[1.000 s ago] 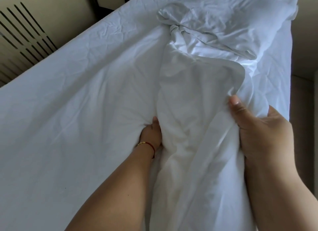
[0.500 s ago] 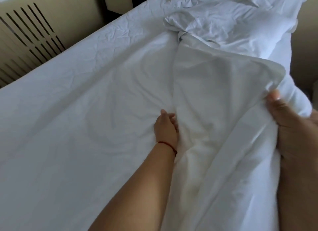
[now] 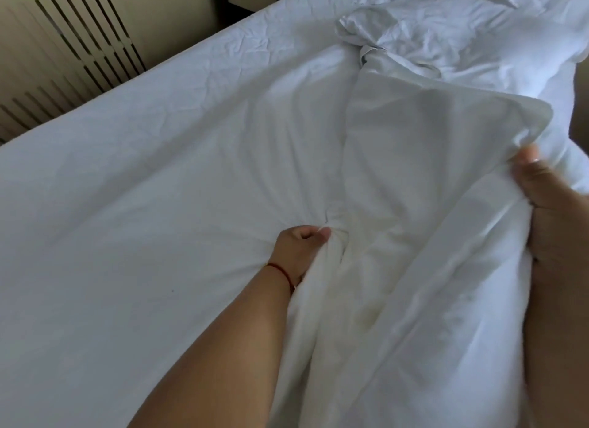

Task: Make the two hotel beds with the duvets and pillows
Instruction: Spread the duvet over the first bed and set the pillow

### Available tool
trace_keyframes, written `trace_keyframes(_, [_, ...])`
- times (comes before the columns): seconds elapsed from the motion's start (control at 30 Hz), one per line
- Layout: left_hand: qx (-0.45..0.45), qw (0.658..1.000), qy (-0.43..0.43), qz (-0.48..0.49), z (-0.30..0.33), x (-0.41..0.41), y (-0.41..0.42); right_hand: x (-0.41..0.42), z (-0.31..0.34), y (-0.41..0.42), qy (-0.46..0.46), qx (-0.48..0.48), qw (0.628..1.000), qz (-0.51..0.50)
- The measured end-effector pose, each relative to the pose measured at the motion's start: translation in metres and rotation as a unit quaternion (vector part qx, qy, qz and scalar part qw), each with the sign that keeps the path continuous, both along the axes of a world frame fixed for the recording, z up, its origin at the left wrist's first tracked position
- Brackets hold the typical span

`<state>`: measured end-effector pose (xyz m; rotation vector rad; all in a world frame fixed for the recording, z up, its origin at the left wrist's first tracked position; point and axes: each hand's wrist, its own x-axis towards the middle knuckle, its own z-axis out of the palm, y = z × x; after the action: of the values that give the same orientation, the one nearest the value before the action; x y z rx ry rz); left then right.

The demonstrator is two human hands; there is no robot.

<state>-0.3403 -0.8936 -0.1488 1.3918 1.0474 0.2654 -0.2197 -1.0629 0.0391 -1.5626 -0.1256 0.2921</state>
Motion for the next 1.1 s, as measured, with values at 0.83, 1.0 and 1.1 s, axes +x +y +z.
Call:
trace_keyframes(0.83, [-0.137, 0.96, -0.058, 0.237, 0.089, -0.324, 0.039, -0.244, -0.108, 0.18, 0.038, -0.179, 0.892, 0.414])
trace_keyframes(1.0, [-0.066, 0.962, 0.048, 0.259, 0.077, -0.372, 0.079, -0.286, -0.14, 0.141, -0.018, -0.28, 0.826, 0.489])
trace_keyframes(1.1, [-0.174, 0.96, 0.022, 0.218, 0.06, -0.372, 0.056, -0.311, -0.157, 0.111, -0.039, -0.314, 0.816, 0.484])
